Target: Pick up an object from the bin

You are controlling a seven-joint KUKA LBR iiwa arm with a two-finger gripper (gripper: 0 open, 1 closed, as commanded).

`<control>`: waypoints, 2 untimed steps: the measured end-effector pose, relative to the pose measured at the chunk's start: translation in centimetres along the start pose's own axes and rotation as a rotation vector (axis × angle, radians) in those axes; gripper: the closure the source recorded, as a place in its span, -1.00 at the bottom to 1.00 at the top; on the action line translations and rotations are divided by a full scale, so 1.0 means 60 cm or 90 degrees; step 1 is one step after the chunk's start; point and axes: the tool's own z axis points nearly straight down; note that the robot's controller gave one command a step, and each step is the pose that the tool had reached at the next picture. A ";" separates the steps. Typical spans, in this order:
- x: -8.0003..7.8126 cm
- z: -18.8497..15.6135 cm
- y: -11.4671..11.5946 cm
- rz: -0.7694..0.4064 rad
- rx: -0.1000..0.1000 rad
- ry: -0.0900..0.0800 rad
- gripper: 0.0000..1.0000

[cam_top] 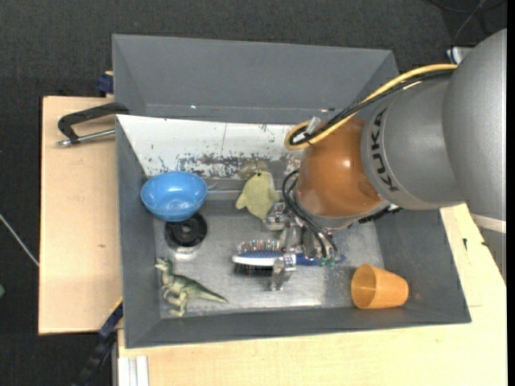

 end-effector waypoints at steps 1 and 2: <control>0.025 -0.052 0.027 -0.096 0.000 0.001 -1.00; 0.029 -0.050 0.009 -0.062 0.000 0.004 -1.00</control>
Offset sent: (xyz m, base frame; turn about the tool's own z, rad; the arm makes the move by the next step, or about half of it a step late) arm -0.0171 0.0140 0.0295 -0.1501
